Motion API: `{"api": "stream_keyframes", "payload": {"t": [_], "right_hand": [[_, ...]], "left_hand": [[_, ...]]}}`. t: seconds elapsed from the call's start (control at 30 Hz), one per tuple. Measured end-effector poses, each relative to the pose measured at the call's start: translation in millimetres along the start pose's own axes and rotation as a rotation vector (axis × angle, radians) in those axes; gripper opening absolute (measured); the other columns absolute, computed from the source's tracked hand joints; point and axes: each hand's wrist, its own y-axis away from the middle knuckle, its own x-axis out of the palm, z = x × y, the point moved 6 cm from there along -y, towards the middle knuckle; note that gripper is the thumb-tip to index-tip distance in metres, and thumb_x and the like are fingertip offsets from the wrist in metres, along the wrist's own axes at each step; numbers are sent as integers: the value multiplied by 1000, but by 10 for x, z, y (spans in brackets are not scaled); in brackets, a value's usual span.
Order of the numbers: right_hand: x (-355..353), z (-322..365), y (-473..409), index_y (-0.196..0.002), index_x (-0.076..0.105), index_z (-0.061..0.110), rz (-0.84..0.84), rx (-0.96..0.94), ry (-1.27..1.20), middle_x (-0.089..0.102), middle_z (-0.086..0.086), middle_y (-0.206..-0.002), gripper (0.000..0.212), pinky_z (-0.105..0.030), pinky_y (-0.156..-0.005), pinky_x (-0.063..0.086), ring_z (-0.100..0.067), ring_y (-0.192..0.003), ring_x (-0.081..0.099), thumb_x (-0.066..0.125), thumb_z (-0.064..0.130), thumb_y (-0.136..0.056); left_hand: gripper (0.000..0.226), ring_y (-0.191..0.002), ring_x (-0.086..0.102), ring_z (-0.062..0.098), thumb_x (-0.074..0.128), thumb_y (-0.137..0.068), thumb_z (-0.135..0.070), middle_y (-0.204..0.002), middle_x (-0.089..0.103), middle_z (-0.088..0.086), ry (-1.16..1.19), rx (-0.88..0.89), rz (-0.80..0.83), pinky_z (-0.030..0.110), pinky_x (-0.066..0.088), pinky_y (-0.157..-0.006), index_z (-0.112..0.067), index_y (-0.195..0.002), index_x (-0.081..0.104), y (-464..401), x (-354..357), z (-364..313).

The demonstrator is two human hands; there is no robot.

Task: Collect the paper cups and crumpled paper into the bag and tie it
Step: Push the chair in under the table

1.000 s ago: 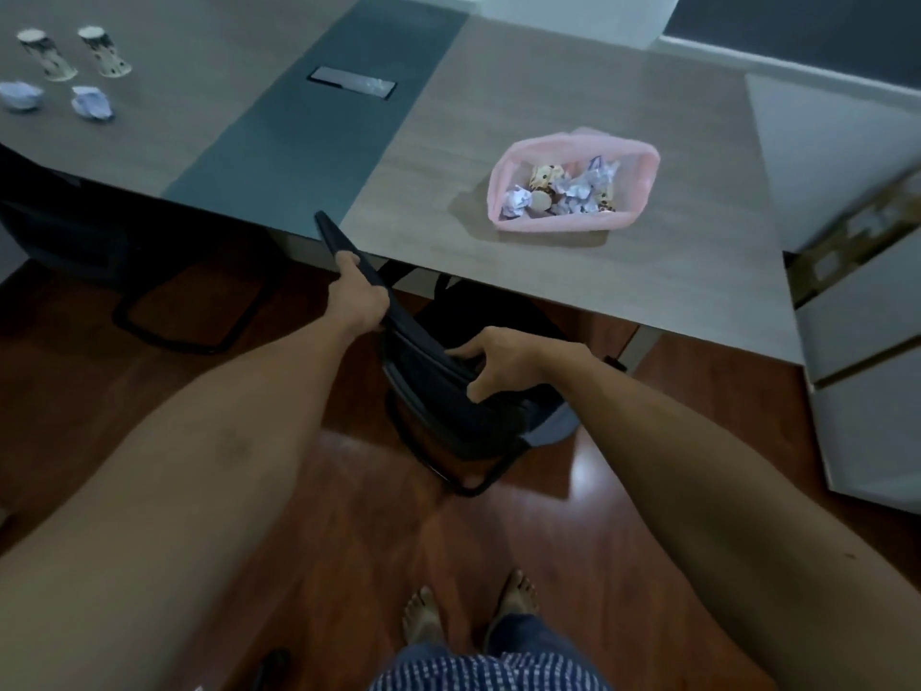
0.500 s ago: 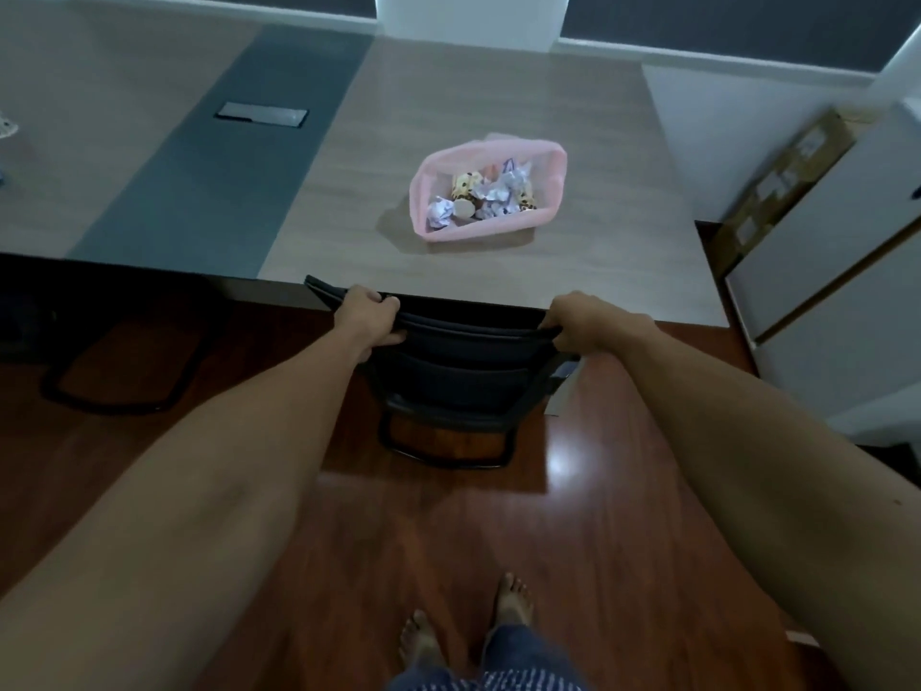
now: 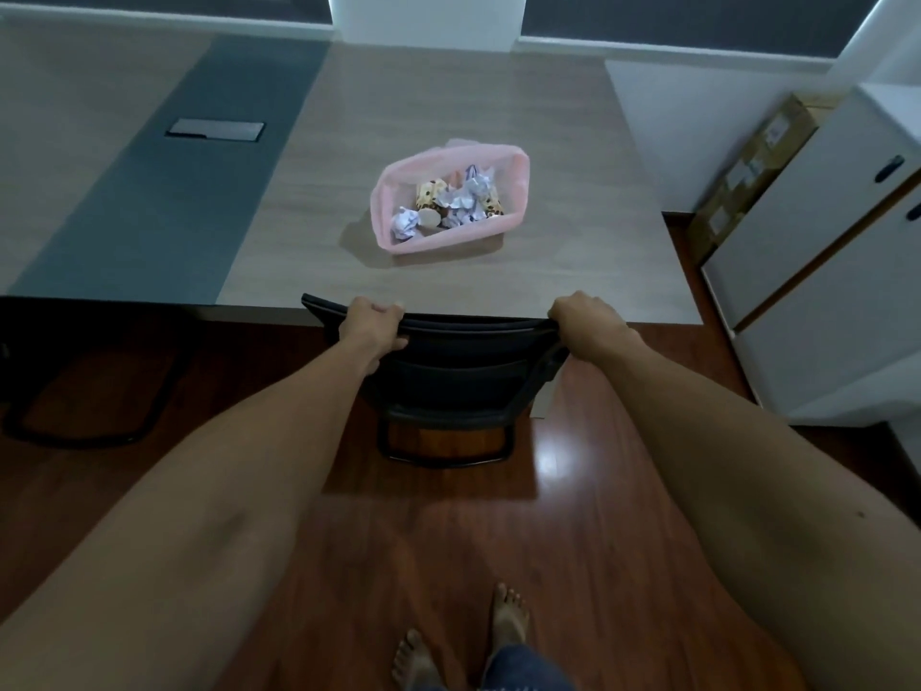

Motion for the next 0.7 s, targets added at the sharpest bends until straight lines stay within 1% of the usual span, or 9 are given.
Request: {"api": "stream_keyframes", "payload": {"t": [0.07, 0.2, 0.27, 0.3, 0.37, 0.43, 0.5, 0.6, 0.7], "right_hand": [[16, 11, 53, -101, 65, 3, 7, 40, -28, 63, -19, -99, 21, -38, -72, 49, -41, -92, 66, 53, -6, -86], [32, 35, 98, -107, 67, 9, 97, 114, -201, 66, -16, -112, 24, -40, -80, 54, -36, -93, 63, 56, 11, -86], [-81, 57, 73, -126, 65, 12, 61, 173, -374, 62, -13, -129, 38, -41, -93, 51, -36, -111, 61, 53, 17, -90], [-164, 78, 50, -134, 60, 12, 7, 199, -453, 59, -13, -136, 43, -41, -98, 49, -35, -119, 58, 51, 19, -92], [-322, 158, -7, -141, 56, 13, -112, 231, -577, 57, -13, -142, 47, -40, -102, 47, -34, -125, 55, 48, 19, -95], [-436, 258, -68, -143, 53, 14, -181, 244, -649, 56, -14, -142, 48, -41, -102, 47, -35, -125, 56, 46, 20, -96], [-506, 333, -147, -146, 50, 14, -206, 246, -682, 54, -15, -144, 49, -42, -103, 46, -36, -126, 55, 45, 21, -97], [-583, 352, -356, -149, 46, 13, -225, 241, -710, 52, -16, -147, 51, -42, -103, 45, -36, -129, 53, 45, 21, -99], [-588, 263, -698, -147, 46, 10, -237, 258, -747, 54, -17, -143, 48, -43, -102, 47, -36, -126, 54, 46, 25, -102]], "left_hand": [[23, -71, 72, 24, 65, -98, -33, -112, 62, 13, -43, -5, 64, 42, 65, -78, -13, -99, 52, 81, -34, -11], [26, -64, 74, 28, 57, -103, -33, -82, 72, 23, -262, 57, 183, 31, 59, -50, -12, -114, 48, 266, -163, -152], [23, -60, 70, 25, 57, -102, -29, -80, 71, 20, -320, 150, 156, 28, 55, -46, -10, -114, 51, 293, -269, -316], [21, -59, 68, 23, 59, -101, -27, -82, 71, 18, -344, 202, 132, 28, 54, -46, -10, -113, 54, 277, -328, -396], [18, -64, 69, 23, 62, -97, -28, -87, 71, 14, -391, 317, 79, 31, 58, -52, -14, -108, 61, 225, -451, -551], [16, -78, 71, 28, 65, -92, -32, -90, 73, 10, -447, 420, 28, 39, 62, -71, -18, -100, 64, 168, -546, -711], [12, -88, 69, 30, 66, -91, -29, -93, 74, 10, -499, 490, -2, 35, 56, -82, -18, -96, 68, 106, -571, -862], [15, -95, 65, 31, 66, -91, -21, -98, 72, 12, -557, 541, -9, 29, 44, -79, -10, -99, 73, -66, -497, -1066], [19, -95, 63, 30, 66, -88, -21, -101, 70, 11, -604, 514, 42, 30, 46, -79, -11, -103, 73, -423, -342, -1133]]}}
